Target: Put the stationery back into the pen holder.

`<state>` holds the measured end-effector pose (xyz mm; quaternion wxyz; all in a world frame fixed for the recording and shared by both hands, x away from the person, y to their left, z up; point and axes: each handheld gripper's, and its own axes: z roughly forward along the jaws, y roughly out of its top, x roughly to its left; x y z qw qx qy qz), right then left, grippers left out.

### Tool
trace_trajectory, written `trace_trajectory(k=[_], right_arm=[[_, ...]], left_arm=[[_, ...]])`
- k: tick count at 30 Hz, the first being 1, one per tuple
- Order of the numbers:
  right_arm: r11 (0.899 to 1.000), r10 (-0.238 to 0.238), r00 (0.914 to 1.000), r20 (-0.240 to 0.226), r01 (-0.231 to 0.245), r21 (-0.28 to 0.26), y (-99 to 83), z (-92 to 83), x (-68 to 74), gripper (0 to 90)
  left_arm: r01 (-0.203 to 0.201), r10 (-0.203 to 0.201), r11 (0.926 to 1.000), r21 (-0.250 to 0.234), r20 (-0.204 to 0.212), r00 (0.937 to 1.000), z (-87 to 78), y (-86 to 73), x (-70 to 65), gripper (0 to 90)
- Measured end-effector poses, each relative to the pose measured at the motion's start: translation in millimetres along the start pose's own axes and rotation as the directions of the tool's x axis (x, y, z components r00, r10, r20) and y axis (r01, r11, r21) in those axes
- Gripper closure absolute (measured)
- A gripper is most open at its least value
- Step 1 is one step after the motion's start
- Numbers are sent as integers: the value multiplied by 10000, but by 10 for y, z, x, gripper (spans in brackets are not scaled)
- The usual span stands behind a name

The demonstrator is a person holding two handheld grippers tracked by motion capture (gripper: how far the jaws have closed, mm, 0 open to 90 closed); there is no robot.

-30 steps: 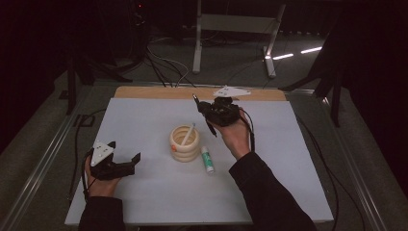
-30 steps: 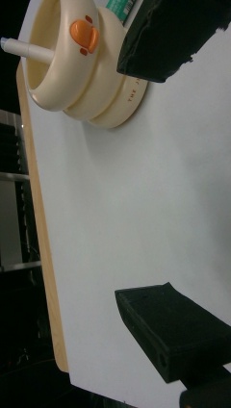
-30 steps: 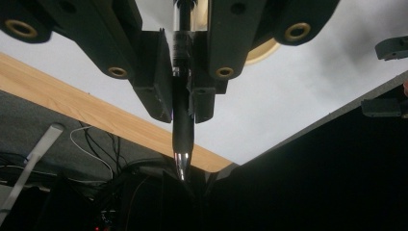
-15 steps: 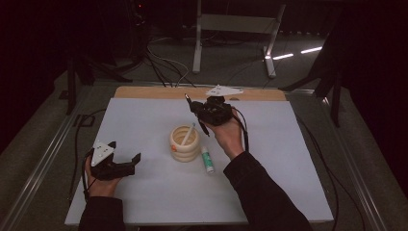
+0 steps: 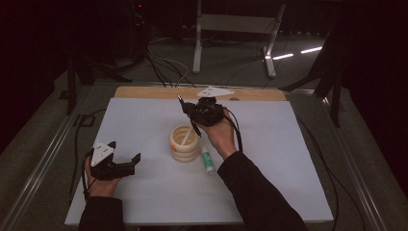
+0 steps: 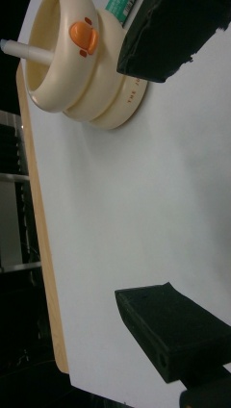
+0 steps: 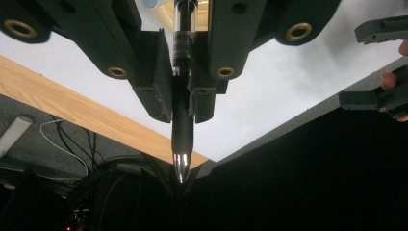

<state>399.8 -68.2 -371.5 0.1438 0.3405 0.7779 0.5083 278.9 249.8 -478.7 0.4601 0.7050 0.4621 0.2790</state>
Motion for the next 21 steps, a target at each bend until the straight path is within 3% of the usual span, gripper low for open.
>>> trace_trajectory(k=[21], right_arm=[[10000,-81,9999,-129,80,-2,-19,92,57,792]], left_arm=[[-5,5,10000,9,-8,10000,0,-1,-1,1]])
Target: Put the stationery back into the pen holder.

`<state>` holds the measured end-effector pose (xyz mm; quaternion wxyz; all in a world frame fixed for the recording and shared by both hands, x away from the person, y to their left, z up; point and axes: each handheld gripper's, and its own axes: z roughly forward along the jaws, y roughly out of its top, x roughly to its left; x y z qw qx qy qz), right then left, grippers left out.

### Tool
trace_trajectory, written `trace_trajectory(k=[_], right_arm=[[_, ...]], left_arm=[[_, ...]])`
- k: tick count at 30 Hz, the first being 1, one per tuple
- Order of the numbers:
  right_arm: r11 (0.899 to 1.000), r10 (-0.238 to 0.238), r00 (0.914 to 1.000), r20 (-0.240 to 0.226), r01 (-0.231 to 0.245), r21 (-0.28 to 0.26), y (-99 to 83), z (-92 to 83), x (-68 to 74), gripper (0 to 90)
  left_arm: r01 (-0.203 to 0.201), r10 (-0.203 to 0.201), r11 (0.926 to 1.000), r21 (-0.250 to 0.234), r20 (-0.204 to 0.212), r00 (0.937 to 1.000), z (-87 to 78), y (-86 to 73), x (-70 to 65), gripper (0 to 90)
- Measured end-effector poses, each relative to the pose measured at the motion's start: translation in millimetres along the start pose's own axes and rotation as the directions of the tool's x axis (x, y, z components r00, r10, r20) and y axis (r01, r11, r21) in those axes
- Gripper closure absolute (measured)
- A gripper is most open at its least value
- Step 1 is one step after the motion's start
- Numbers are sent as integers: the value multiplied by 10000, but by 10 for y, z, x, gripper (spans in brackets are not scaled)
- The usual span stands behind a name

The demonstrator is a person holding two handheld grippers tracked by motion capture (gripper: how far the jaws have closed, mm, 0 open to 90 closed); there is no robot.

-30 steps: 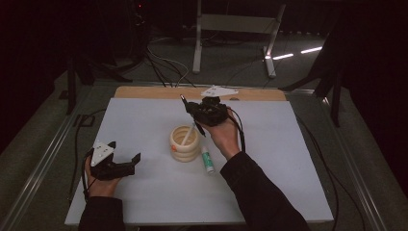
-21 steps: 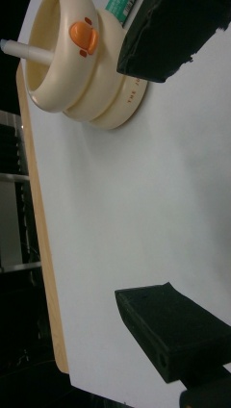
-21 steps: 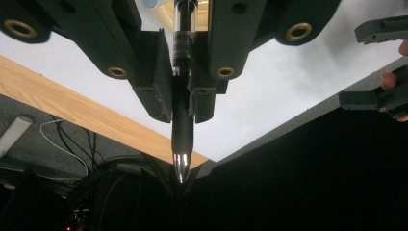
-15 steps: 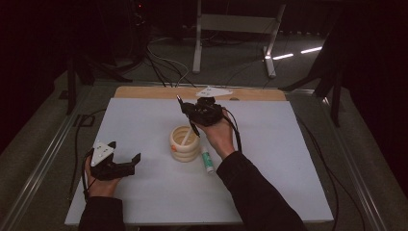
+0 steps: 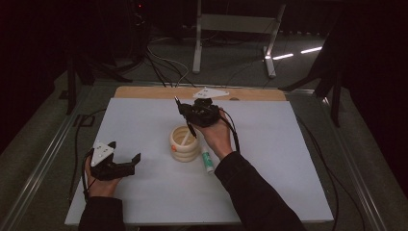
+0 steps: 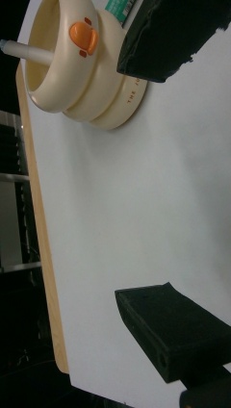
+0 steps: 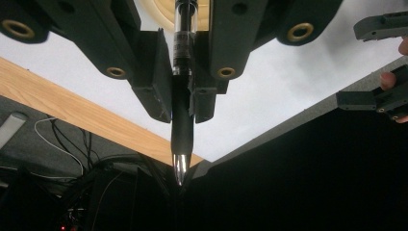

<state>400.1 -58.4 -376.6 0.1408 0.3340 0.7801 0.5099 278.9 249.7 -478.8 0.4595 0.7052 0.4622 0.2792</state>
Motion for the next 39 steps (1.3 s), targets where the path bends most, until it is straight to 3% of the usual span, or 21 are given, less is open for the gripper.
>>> trace_trajectory(k=[22,39], right_arm=[[9998,-118,9999,11,118,133,-40,64,40,787],[9998,68,10000,15,-68,179,-89,146,54,785]], left_arm=[[5,-5,10000,-4,1,10000,1,0,1,1],[-5,5,10000,-3,7,10000,0,0,-3,1]])
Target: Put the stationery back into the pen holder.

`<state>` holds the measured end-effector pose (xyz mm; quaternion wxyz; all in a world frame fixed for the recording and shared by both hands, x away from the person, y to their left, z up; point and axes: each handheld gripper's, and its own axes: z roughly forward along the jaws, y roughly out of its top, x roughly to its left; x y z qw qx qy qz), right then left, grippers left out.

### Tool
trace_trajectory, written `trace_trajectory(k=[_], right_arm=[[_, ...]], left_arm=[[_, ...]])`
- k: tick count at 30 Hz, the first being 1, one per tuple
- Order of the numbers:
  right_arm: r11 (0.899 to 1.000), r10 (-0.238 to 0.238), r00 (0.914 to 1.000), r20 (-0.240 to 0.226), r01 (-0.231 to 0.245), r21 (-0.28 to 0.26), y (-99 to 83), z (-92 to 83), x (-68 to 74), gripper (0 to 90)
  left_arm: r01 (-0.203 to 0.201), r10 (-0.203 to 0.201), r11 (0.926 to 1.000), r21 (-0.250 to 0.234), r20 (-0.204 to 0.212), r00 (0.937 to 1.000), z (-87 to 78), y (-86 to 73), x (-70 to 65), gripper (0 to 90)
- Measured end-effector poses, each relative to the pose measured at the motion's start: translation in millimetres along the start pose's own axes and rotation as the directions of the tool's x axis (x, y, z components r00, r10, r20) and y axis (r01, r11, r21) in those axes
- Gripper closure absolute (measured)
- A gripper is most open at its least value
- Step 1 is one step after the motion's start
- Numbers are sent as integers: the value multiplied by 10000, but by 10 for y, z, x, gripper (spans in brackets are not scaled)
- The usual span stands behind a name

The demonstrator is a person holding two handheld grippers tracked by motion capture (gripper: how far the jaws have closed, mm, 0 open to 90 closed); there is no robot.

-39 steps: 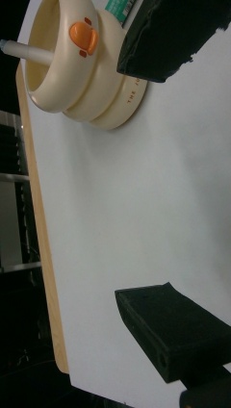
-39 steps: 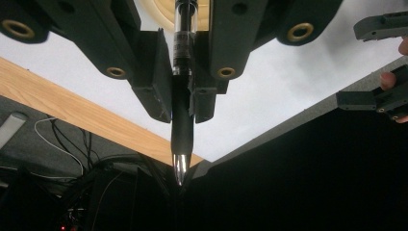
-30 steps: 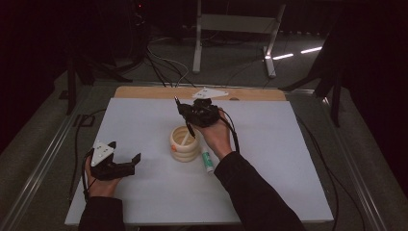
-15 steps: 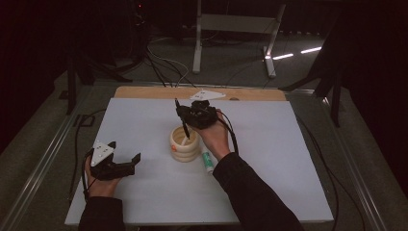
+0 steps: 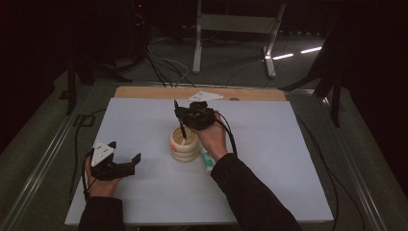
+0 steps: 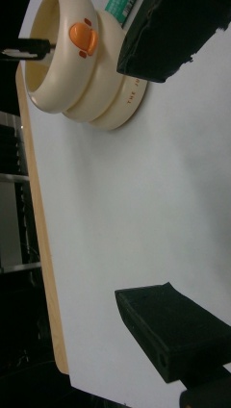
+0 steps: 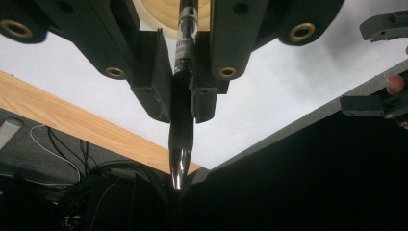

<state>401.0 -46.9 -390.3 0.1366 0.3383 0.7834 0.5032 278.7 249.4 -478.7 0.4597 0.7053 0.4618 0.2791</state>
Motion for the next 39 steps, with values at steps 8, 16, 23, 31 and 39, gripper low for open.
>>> trace_trajectory(k=[8,16,23,31,39], right_arm=[[9999,77,10000,28,-77,70,-28,26,-14,785],[9996,164,9999,37,-165,250,-110,51,-36,789],[9982,209,9998,-20,-207,566,-184,55,-36,789],[9918,360,9993,-82,-348,1227,-267,108,-59,789],[9892,370,9989,-300,-324,1432,-286,145,-59,662]], left_arm=[[-1,1,10000,-8,4,10000,1,0,-1,1],[-1,1,10000,-3,-1,10000,5,-1,-6,1],[-6,6,10000,35,1,10000,7,-1,-8,1],[-28,28,10000,53,15,10000,10,-1,-13,1],[4,-4,10000,38,-2,10000,8,-2,-8,1]])
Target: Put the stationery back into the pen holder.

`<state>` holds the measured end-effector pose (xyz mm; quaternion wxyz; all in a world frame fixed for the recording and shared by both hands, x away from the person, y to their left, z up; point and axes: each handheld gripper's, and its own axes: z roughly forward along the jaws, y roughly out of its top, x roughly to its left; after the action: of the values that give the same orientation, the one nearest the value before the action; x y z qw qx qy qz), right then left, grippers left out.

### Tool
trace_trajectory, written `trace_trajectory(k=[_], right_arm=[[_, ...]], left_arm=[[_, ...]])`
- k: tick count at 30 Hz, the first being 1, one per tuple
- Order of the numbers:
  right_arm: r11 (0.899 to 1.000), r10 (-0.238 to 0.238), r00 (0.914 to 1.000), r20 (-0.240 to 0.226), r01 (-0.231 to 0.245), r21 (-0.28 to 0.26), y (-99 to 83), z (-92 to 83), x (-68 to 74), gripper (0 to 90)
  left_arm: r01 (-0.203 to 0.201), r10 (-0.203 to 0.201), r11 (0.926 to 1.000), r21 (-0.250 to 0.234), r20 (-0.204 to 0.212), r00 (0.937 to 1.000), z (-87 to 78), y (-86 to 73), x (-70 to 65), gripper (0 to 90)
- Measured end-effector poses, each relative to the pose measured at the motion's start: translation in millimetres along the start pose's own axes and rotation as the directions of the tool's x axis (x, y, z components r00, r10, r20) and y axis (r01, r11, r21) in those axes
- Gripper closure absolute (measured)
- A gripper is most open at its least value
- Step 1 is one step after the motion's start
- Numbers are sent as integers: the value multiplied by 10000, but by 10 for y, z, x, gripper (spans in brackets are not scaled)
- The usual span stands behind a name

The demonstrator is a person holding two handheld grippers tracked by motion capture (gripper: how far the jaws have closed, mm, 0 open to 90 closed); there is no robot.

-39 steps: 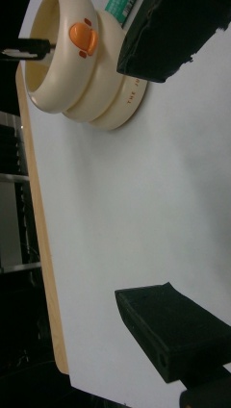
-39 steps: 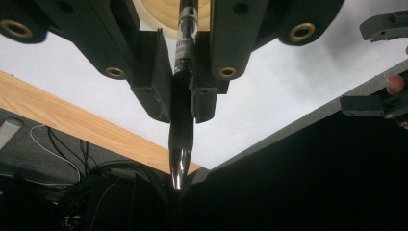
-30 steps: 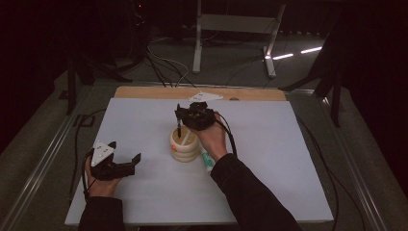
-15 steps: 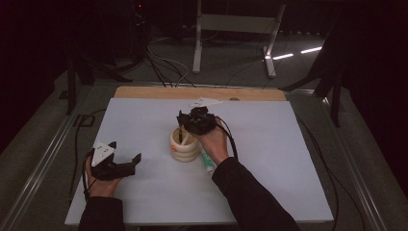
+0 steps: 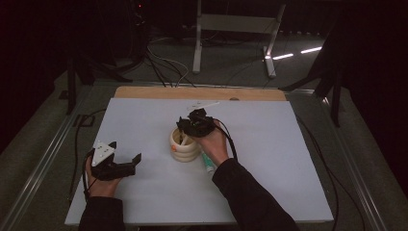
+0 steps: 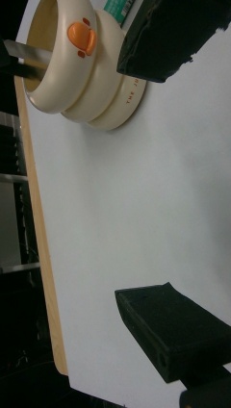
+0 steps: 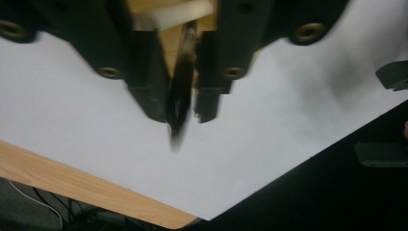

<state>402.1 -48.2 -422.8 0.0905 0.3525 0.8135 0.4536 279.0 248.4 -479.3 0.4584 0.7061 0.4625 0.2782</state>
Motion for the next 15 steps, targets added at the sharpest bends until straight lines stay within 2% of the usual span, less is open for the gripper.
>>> trace_trajectory(k=[6,12,15], right_arm=[[9989,-106,9999,104,111,-446,31,-61,3,431],[9969,-349,9932,1112,425,-666,53,-118,43,197],[9967,-307,9898,1392,408,-707,65,-148,28,155]], left_arm=[[-3,3,10000,12,11,10000,2,0,-2,1],[-58,58,10000,62,17,10000,5,-2,-2,1],[-42,42,10000,65,18,10000,6,-3,-2,1]])
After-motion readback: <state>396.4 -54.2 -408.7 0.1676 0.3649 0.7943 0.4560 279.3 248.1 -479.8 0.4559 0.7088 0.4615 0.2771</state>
